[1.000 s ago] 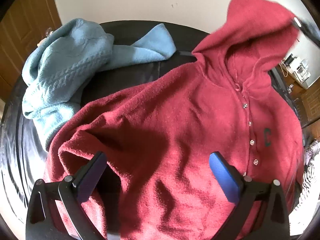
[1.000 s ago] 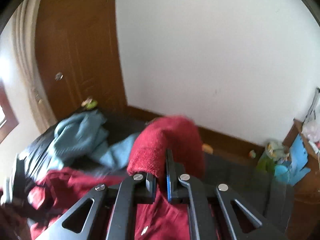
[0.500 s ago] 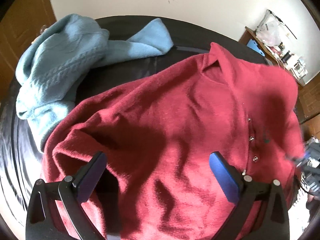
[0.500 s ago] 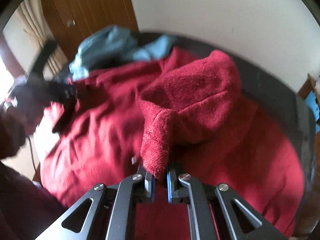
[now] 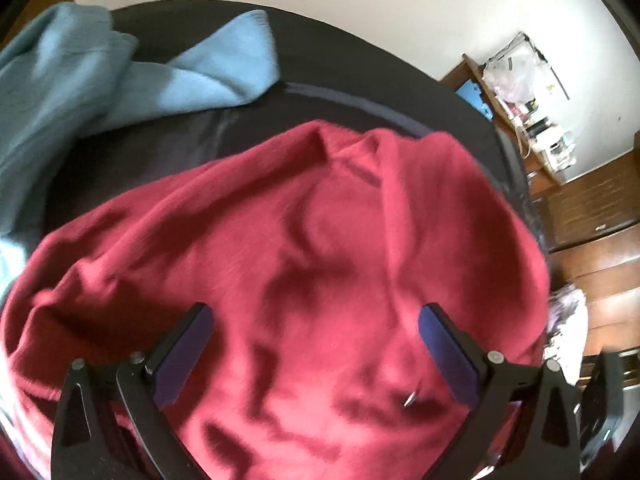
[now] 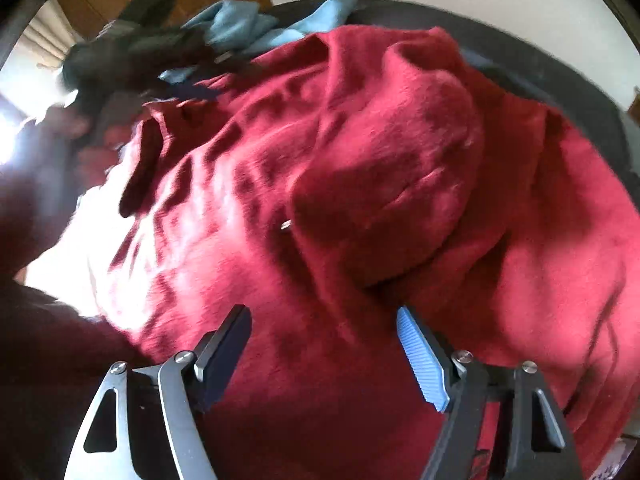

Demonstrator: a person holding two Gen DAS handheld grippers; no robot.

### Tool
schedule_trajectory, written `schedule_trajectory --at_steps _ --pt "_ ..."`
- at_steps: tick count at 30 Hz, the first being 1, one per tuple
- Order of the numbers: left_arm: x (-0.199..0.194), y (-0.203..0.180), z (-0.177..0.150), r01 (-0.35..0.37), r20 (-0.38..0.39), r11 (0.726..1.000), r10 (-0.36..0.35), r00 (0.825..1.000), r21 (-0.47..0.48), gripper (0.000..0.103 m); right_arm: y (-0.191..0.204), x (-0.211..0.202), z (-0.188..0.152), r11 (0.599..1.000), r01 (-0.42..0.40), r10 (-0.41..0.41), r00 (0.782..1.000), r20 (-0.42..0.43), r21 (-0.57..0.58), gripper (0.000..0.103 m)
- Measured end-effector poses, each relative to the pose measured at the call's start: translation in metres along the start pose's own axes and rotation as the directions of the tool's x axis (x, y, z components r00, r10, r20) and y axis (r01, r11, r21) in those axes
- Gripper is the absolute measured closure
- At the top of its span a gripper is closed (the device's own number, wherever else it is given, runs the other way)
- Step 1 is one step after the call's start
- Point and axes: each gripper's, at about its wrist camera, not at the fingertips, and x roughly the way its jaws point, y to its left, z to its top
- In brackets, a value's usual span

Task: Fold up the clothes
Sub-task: 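Pull the hood over the garment body with the right gripper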

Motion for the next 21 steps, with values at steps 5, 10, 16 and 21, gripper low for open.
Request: schedule_trajectory --at_steps 5,10,16,21 --pt "0.016 -0.01 0.019 0.088 -0.02 0.995 -0.09 0.996 -0.049 0.0 -0.026 -0.032 0.007 0.989 -0.064 0.048 0.992 0.119 0.132 0.026" --pt "0.04 -0.009 0.026 0.096 -0.044 0.991 -0.1 0.994 -0.089 0.0 -0.057 -0.056 0.039 0.96 -0.064 -0.023 0.953 0.303 0.274 0.026" --pt "0.049 0.004 0.04 0.108 -0.008 0.985 -0.11 0.994 -0.134 0.0 -0.025 -0.014 0.072 0.986 -0.113 0.082 0.969 0.232 0.123 0.026" --pt "0.048 0.032 0.057 0.088 0.042 0.979 -0.081 0.996 -0.181 0.001 0.016 0.037 0.059 0.97 -0.244 0.243 0.969 0.047 0.008 0.026"
